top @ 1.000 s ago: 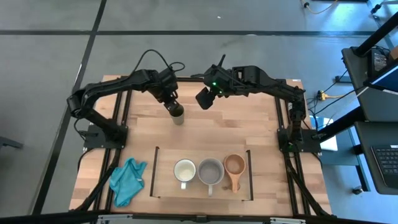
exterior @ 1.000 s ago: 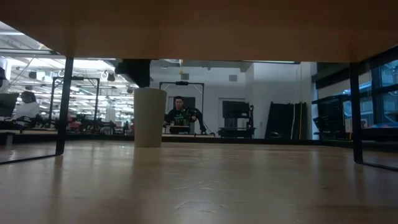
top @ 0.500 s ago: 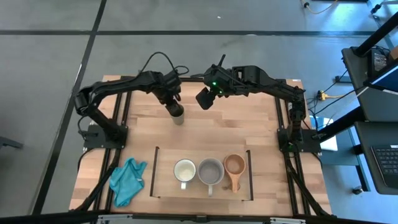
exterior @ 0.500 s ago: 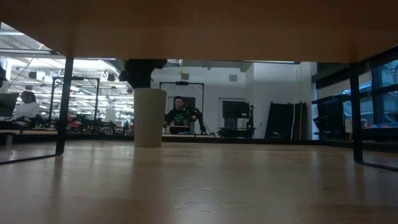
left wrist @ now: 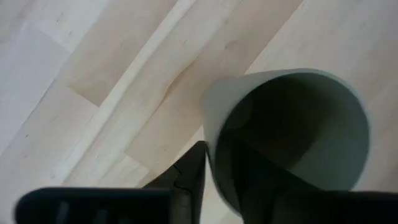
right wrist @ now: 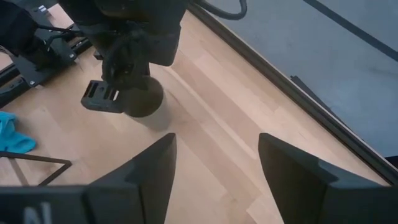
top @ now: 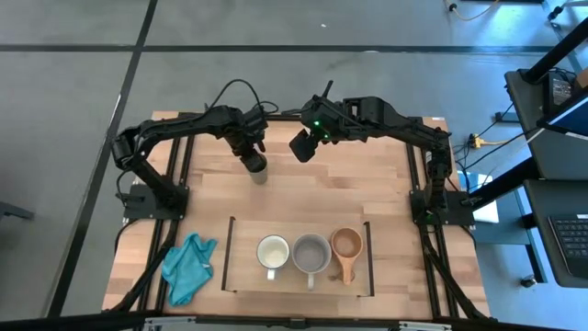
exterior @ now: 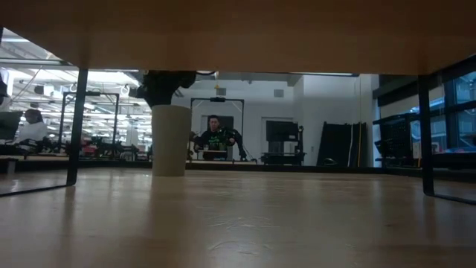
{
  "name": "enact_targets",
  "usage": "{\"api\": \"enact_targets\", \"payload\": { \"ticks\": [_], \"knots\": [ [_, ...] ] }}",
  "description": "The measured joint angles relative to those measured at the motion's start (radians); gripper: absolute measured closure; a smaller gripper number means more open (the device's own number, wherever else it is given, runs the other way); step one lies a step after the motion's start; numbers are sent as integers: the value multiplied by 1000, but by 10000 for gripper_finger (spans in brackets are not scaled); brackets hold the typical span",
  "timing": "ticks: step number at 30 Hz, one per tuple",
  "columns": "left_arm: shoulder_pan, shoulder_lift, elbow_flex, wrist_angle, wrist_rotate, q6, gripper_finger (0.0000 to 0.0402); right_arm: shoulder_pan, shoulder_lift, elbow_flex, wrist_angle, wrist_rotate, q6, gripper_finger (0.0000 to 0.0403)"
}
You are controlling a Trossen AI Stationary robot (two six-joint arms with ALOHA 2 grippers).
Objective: Stack small to large cups/mugs on shelf
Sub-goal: Put the gray cup on the shelf
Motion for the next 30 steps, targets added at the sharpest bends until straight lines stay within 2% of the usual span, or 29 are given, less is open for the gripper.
{"api": "enact_targets", "payload": {
  "ticks": [5,11,13,17,22,26,30],
  "knots": [
    [0,0,0,1,-6,-1,390,-3,0,0,0,0,0,175],
    [-20,-33,4,-13,-8,-6,397,-3,0,0,0,-15,0,175],
    [-28,-59,38,-63,3,-13,398,-3,0,0,0,-24,0,175],
    [-59,-113,188,-236,-25,-40,399,-8,0,0,0,-25,-1,175],
    [-155,-147,448,-454,-64,-135,400,-29,0,0,1,-25,-20,175],
    [-286,-148,634,-544,-106,-240,400,-49,0,0,8,-26,-27,175],
    [-431,-146,723,-534,-104,-351,401,-69,0,0,17,-26,-45,175]
  ]
}}
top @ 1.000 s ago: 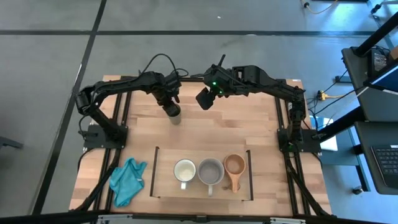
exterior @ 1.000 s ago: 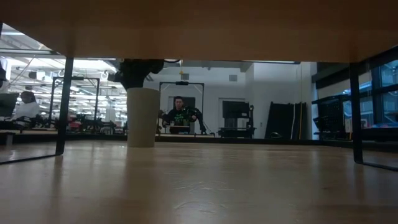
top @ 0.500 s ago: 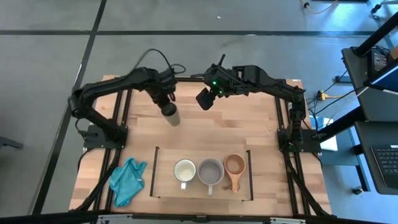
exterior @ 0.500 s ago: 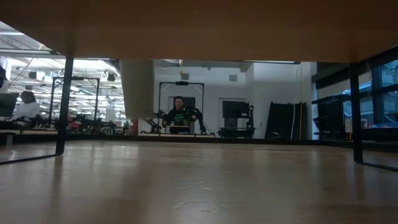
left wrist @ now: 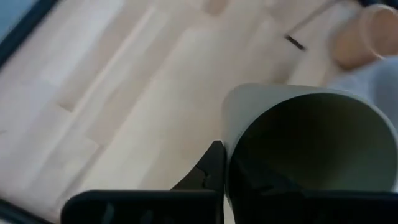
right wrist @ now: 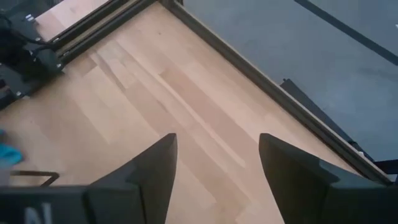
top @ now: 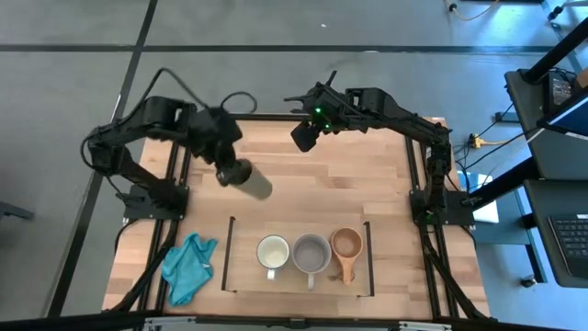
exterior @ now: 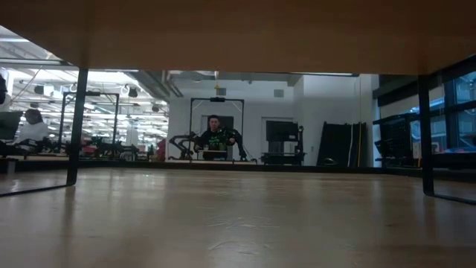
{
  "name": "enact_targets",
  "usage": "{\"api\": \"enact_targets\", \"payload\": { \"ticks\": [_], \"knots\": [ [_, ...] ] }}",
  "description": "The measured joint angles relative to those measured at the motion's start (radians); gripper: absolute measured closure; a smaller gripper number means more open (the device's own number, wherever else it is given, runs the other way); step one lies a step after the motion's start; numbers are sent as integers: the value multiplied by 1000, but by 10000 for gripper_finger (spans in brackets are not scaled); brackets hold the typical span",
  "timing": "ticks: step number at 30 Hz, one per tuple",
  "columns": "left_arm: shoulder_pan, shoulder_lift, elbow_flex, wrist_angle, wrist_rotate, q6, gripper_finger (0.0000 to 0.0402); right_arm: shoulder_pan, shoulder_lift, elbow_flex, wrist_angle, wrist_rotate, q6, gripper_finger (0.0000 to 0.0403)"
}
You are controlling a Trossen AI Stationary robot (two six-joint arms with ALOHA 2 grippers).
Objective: Stack small to large cups/mugs on shelf
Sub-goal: Put the gray cup on the shelf
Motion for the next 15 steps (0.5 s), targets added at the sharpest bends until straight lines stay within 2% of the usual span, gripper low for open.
{"api": "enact_targets", "payload": {
  "ticks": [6,15],
  "knots": [
    [-196,1,-17,-4,-35,-151,401,-21,0,0,0,0,24,175],
    [-403,1,-35,-3,-70,-448,401,-20,0,0,1,0,-39,175]
  ]
}}
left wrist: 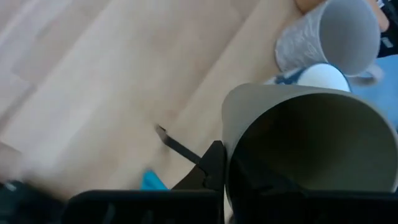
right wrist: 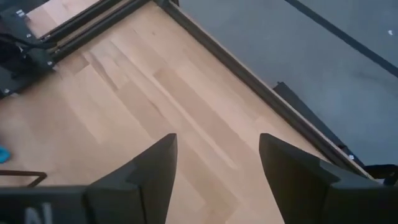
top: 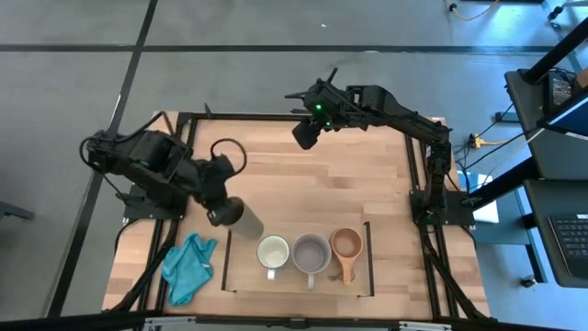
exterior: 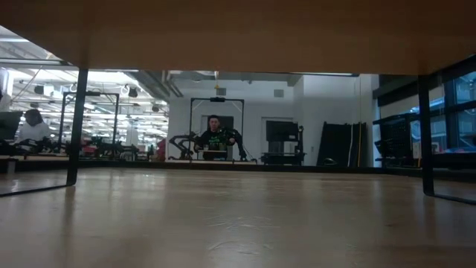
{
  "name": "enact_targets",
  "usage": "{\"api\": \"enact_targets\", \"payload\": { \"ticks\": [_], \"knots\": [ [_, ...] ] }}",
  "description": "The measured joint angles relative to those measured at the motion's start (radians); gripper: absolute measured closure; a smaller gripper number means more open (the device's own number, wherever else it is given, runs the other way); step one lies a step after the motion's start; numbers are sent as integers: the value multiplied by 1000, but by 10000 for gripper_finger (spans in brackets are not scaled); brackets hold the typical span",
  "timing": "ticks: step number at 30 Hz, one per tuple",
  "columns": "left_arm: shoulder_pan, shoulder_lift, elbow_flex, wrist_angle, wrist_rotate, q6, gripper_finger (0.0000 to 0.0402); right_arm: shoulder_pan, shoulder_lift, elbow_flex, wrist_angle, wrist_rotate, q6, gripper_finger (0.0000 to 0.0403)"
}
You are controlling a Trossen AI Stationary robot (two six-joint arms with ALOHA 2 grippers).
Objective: Stack small to large cups/mugs on shelf
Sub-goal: Put the gray cup on the shelf
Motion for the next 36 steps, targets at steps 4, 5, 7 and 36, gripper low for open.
{"api": "enact_targets", "payload": {
  "ticks": [4,5,7,36],
  "knots": [
    [-62,-6,0,0,40,-91,401,0,0,0,-1,-22,-19,175],
    [-77,-6,0,0,45,-113,401,0,0,0,-1,-30,-19,175],
    [-105,-5,0,1,46,-152,401,1,0,0,-2,-49,-21,175],
    [-162,139,-59,1,54,-229,401,37,0,-1,0,-80,-72,175]
  ]
}}
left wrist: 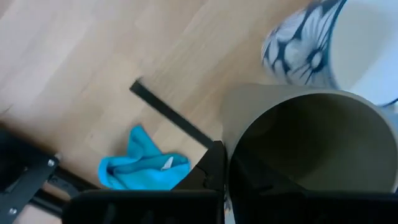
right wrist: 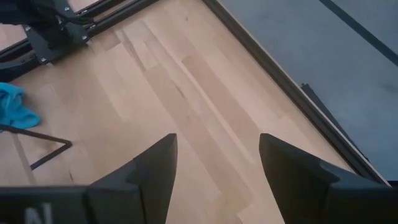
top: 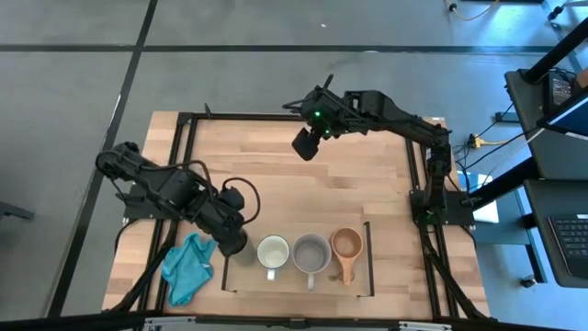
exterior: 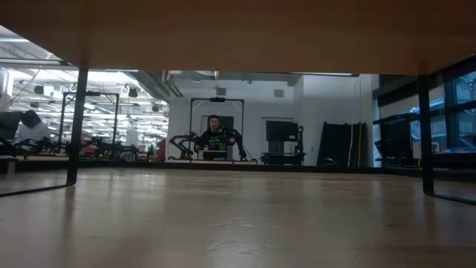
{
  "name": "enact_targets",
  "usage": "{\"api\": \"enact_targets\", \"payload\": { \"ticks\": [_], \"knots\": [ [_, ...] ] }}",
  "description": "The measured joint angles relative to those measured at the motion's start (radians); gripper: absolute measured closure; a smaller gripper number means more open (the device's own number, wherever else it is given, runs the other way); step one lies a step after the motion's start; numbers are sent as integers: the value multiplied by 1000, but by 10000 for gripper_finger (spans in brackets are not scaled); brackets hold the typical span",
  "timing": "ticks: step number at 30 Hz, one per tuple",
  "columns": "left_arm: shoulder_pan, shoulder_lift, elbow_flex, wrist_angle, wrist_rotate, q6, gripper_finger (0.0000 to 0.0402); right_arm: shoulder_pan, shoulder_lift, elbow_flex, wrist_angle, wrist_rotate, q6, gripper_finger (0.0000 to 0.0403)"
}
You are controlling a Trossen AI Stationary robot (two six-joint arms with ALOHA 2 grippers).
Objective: Stack small to large cups/mugs on shelf
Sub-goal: Put the gray cup on the shelf
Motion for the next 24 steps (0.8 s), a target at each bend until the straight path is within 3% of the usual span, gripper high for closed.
{"api": "enact_targets", "payload": {
  "ticks": [12,24],
  "knots": [
    [-1,0,-23,0,3,-25,401,14,0,0,0,1,-19,175],
    [-1,0,-23,0,1,-47,362,14,0,0,0,1,-27,175]
  ]
}}
